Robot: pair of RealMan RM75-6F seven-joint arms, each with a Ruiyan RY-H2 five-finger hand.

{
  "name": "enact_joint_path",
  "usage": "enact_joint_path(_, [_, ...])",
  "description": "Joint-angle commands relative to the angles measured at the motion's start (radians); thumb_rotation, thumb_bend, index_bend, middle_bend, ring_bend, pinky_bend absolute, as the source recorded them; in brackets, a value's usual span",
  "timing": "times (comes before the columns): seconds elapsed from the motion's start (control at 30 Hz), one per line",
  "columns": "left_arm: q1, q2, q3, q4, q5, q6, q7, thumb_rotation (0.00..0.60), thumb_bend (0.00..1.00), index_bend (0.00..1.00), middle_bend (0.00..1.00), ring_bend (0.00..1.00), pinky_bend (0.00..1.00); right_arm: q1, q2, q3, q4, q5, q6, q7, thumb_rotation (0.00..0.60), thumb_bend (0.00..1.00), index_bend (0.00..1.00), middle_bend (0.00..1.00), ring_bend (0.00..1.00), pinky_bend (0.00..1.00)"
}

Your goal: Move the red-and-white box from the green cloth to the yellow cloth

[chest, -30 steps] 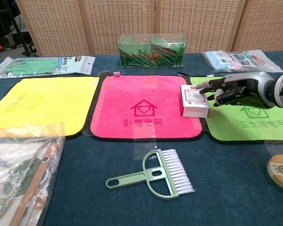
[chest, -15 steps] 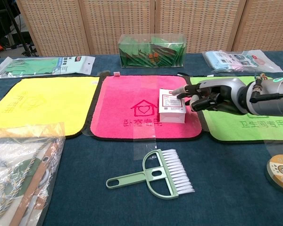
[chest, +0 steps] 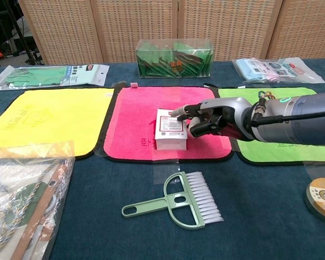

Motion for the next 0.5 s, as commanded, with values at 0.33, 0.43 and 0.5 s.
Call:
enact_joint_path(0.33, [0.0, 0.0, 0.0, 0.001, -0.001, 0.0, -0.002, 0.6, 0.35, 0.0, 0.0, 0.0, 0.0, 0.042, -0.01, -0.005, -0.05, 0.03, 0.053, -0.072, 0.6, 1.0, 0.06, 0.0, 0.0, 0.0])
enact_joint_path(0.43, [0.0, 0.001, -0.001, 0.003, -0.003, 0.003, -0.004, 0.6, 0.35, 0.0, 0.0, 0.0, 0.0, 0.053, 0.018, -0.019, -0.07, 0.043, 0.095, -0.121, 0.6, 1.0, 0.06, 0.0, 0.0, 0.0])
enact_joint_path(0.5, [0.0, -0.001, -0.002, 0.004, -0.005, 0.0, -0.001, 0.6, 0.35, 0.0, 0.0, 0.0, 0.0, 0.047, 0.046, -0.022, -0.088, 0.046, 0.125, -0.138, 0.6, 1.0, 0.06, 0.0, 0.0, 0.0])
